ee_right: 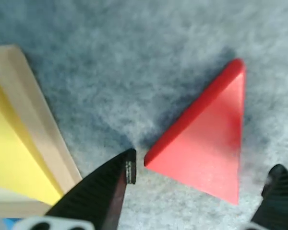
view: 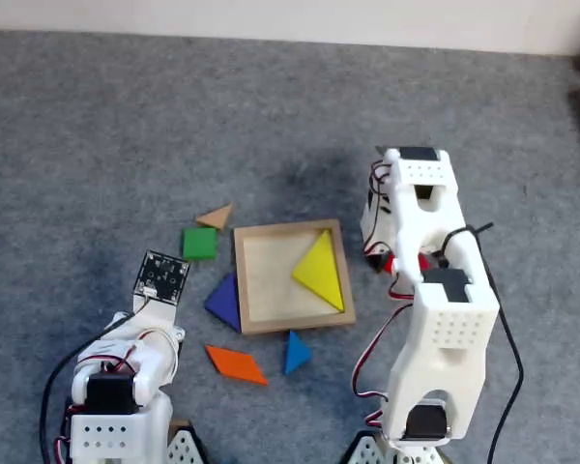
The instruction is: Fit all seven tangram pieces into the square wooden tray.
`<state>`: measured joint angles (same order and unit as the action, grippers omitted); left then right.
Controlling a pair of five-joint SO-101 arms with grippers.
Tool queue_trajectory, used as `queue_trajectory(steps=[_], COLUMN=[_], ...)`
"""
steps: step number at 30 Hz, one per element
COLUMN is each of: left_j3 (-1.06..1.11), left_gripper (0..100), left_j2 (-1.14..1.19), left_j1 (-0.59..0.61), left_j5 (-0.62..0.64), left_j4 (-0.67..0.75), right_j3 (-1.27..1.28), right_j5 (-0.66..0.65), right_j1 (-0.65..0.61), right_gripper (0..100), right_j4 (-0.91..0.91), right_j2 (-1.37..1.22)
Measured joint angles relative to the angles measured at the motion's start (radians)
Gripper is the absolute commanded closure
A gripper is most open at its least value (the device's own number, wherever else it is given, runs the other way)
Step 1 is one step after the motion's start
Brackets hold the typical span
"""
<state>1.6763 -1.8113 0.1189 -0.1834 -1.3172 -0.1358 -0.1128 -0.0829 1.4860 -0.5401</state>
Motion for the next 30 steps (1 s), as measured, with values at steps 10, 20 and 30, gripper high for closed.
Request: queue_trajectory(steps=[10,20,30], left_j3=[0.000,0.000,0.000], left_gripper=[100,100,100], left_j2=[0.000,0.000,0.000], left_j1=[0.000,0.000,0.000], left_j5=[0.000,0.000,0.000], left_j4=[0.000,0.000,0.000], right_j3=[0.000,0.000,0.000], right_j5=[-0.006,-0.009,-0.011], right_j1=[0.002,0.009,0.008], right_gripper=[60.6,65.2,66.6], right_j4=[0.005,0.005,0.005], right_j2=[0.000,0.000,0.000])
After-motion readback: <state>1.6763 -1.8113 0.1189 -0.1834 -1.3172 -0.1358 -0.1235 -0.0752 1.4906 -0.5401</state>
